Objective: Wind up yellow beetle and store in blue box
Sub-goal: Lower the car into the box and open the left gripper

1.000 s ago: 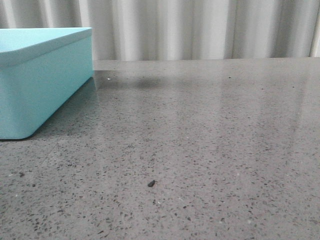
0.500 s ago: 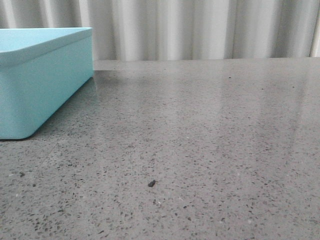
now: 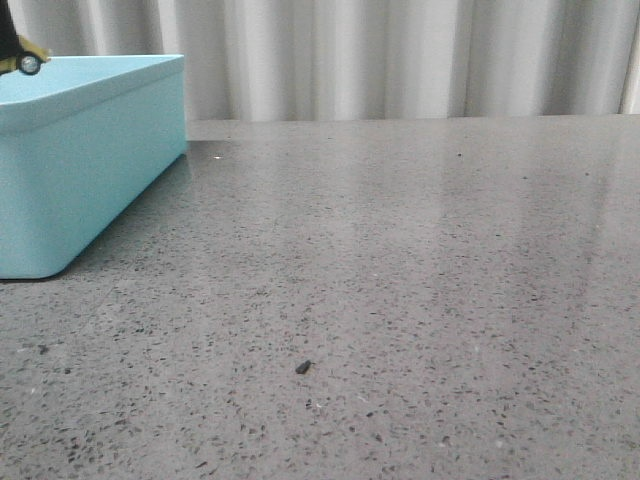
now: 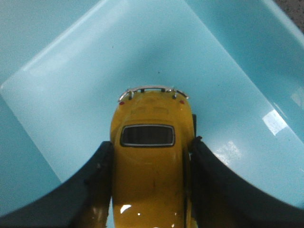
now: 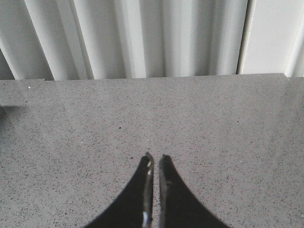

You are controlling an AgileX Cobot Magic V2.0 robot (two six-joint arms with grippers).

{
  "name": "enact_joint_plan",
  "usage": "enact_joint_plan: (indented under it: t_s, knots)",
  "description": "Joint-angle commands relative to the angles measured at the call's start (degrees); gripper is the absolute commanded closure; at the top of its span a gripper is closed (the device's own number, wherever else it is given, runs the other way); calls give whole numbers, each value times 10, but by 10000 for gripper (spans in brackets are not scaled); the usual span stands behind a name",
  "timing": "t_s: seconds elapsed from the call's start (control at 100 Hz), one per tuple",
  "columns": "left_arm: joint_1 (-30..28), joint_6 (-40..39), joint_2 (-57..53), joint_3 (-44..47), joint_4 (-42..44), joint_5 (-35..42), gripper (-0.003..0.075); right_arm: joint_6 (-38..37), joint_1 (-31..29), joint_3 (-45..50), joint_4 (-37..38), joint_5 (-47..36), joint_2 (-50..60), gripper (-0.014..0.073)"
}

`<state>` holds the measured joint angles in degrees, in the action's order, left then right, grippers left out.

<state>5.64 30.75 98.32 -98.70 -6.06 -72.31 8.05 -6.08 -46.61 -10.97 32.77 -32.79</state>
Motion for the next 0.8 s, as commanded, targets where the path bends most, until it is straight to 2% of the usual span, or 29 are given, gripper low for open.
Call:
enact_joint_plan:
  t_s: [0.0,0.12,0.79]
  knots:
    - [-11,-13,-30,-3,-29,10,741,6,0,-12,4,-48,-1,644]
    - [-16,-13,-28,18,-41,43,741,6,0,-12,4,-48,-1,644]
    - [-14,-48,63,25,-52,39,741,6,0,-12,4,-47,-1,644]
